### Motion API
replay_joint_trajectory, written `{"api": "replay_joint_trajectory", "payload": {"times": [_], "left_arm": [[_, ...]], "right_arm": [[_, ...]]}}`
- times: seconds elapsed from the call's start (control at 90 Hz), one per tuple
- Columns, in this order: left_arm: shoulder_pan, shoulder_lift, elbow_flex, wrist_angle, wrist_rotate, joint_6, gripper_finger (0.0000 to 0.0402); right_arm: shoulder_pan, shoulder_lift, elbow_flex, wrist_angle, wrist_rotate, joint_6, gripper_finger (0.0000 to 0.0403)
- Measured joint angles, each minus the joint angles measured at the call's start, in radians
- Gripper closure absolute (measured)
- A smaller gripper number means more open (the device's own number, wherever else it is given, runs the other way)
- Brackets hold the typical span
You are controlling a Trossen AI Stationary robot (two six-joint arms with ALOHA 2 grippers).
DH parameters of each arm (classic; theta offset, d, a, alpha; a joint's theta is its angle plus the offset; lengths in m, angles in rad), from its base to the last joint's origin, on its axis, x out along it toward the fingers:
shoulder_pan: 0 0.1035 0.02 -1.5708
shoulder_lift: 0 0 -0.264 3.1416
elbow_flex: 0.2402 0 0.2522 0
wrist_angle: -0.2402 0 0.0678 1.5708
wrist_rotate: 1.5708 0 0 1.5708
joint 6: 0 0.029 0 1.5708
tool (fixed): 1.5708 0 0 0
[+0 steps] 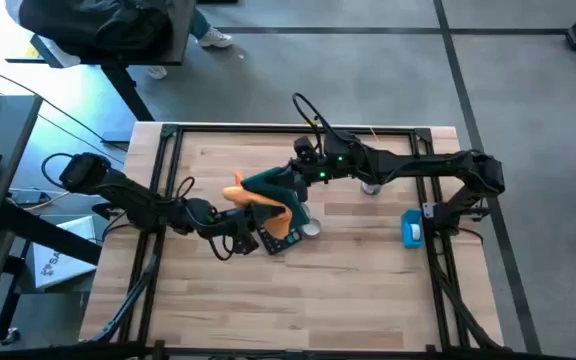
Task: Apply microfiber cloth
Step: Wipe the back of the black tablet with the yellow microfiber cloth
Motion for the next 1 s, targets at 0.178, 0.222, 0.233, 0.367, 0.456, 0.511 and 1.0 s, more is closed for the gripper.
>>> {"api": "replay_joint_trajectory", "payload": {"times": [0.178, 0.222, 0.233, 0.367, 0.456, 0.511, 1.0], "left_arm": [[0.012, 0.059, 0.029, -0.009, -0.193, 0.031, 0.0401], [0.017, 0.060, 0.032, -0.004, -0.240, 0.031, 0.0401], [0.018, 0.060, 0.032, -0.003, -0.249, 0.031, 0.0401], [0.037, 0.051, 0.032, 0.000, -0.300, 0.027, 0.0401], [0.050, 0.042, 0.032, -0.002, -0.295, 0.027, 0.0402], [0.058, 0.033, 0.032, -0.005, -0.287, 0.027, 0.0402], [0.069, 0.011, -0.012, 0.122, -0.329, -0.015, 0.0402]], "right_arm": [[0.014, 0.000, 0.001, -0.079, 0.081, -0.017, 0.0402], [0.018, 0.000, 0.001, -0.106, 0.099, -0.016, 0.0402], [0.020, 0.000, 0.001, -0.110, 0.102, -0.016, 0.0402], [0.023, 0.002, 0.001, -0.115, 0.111, -0.012, 0.0402], [0.022, -0.003, 0.001, -0.121, 0.115, -0.003, 0.0402], [0.021, -0.009, 0.001, -0.126, 0.117, 0.000, 0.0402], [0.021, -0.127, -0.001, -0.284, 0.157, -0.018, 0.0402]]}}
